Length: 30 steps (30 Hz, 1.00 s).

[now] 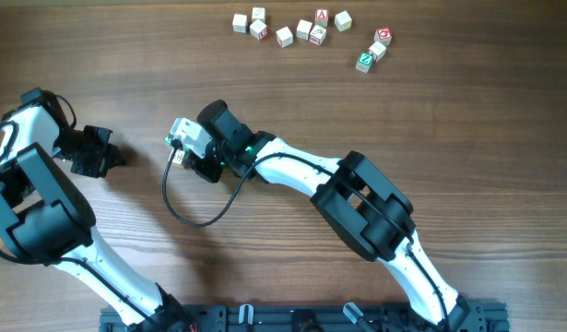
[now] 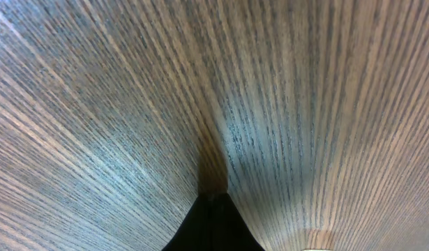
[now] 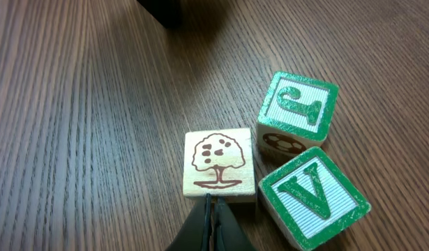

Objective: Form a circle

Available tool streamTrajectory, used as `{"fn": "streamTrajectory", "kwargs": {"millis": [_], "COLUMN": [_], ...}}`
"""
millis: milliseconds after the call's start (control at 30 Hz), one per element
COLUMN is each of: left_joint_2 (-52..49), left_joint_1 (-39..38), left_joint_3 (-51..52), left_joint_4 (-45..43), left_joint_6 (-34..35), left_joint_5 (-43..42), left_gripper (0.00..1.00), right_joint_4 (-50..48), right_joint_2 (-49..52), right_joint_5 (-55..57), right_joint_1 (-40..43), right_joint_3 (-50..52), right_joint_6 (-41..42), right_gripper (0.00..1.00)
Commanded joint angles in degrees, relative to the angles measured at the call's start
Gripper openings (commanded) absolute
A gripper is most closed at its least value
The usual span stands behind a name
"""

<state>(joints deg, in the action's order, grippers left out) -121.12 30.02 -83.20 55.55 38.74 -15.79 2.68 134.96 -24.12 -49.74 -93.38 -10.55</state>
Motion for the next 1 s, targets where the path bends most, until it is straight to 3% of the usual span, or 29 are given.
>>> {"fn": "streamTrajectory", "kwargs": {"millis": [0, 967], "left_joint_2": [0.7, 0.7], "left_joint_1": [-0.07, -0.07], "left_joint_3": [0.37, 0.37], "left_joint_4": [-0.72, -0.72], "left_joint_6": [0.74, 0.74], "left_joint_5": [0.42, 0.42], "left_gripper": [0.04, 0.04], "right_joint_4": [-0.26, -1.2], "right_joint_2": [1.62, 1.62], "right_joint_5": [0.57, 0.15], "right_joint_1": [-0.31, -0.28], "right_joint_3": [0.42, 0.42], "right_joint_6": [0.46, 0.66], "right_gripper": [0.05, 0.05]}}
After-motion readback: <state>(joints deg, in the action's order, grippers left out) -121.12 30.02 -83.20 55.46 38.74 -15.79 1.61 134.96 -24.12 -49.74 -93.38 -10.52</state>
